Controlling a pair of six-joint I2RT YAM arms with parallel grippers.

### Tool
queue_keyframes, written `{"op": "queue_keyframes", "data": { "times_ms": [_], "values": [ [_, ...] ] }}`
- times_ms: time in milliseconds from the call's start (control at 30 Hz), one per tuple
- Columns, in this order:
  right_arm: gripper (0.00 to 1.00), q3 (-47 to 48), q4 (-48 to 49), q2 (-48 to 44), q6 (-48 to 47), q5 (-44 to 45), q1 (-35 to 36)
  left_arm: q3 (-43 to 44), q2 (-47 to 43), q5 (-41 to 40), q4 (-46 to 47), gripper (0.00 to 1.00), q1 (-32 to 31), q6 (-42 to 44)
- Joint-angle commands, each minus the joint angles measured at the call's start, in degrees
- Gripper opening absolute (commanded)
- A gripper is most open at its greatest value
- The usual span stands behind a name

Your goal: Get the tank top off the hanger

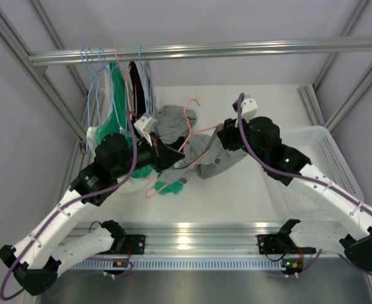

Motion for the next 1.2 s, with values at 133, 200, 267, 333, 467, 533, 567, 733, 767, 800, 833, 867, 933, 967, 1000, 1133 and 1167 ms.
{"op": "queue_keyframes", "data": {
  "times_ms": [133,200,267,333,467,533,567,733,767,800,833,867,933,967,1000,1133,1167],
  "values": [
    [0.15,3.11,-0.45,-0.25,-1.26,6.22,1.01,3.31,-2.10,1.61,4.37,0.00,-0.29,-0.97],
    [0.00,3.11,-0.45,-0.86,-1.62,7.53,0.83,3.22,-2.62,2.14,4.29,0.00,-0.29,-1.14],
    [0.00,3.64,-0.54,-1.74,-2.05,9.64,0.75,2.87,-2.80,2.14,4.29,0.00,-0.37,-1.14],
    [0.00,3.99,-0.71,-2.79,-2.32,10.17,0.48,2.52,-2.89,2.75,4.11,0.00,-0.29,-0.01],
    [0.00,6.44,-2.29,-4.90,-3.72,15.88,-0.04,1.29,-3.07,3.80,4.20,0.00,-0.29,0.88],
    [0.00,7.41,-2.65,-5.35,-5.04,19.38,-0.83,1.37,-2.63,5.47,4.11,0.00,-0.29,0.79],
    [0.00,7.77,-2.91,-5.17,-5.39,20.54,-1.88,1.46,-2.46,6.26,4.20,0.00,-0.29,0.79],
    [0.00,9.70,-5.19,-4.56,-6.45,20.81,-8.74,1.99,-3.15,10.14,4.11,0.00,-0.29,1.85],
    [0.00,9.53,-5.81,-4.99,-6.45,20.81,-10.92,2.25,-3.50,10.14,4.11,0.00,-0.29,1.84],
    [0.00,9.44,-6.16,-5.34,-6.36,20.64,-12.08,2.95,-4.03,10.14,4.11,0.00,-0.29,2.11],
    [0.00,9.27,-6.34,-5.70,-6.10,19.85,-12.96,3.48,-4.21,10.14,4.20,0.00,-0.29,2.28],
    [0.00,8.74,-6.60,-6.48,-6.01,18.80,-14.71,4.01,-4.30,9.96,4.20,0.00,-0.29,2.46],
    [0.00,8.39,-7.04,-7.19,-5.23,16.43,-15.86,6.19,-4.48,10.13,4.20,0.00,-0.29,3.16],
    [0.00,8.04,-7.30,-7.72,-4.96,15.63,-16.65,7.08,-4.48,11.18,4.11,0.00,-0.29,3.08],
    [0.00,7.95,-7.91,-7.90,-4.52,14.06,-17.09,8.04,-4.48,12.32,4.20,0.00,-0.29,3.51],
    [0.00,6.98,-8.36,-8.86,-2.42,2.04,-17.54,10.78,-5.00,15.14,4.29,0.00,-0.29,5.53],
    [0.00,6.81,-8.36,-9.30,-2.23,0.87,-17.88,11.21,-4.92,15.23,4.29,0.00,-0.29,5.80]
  ]
}}
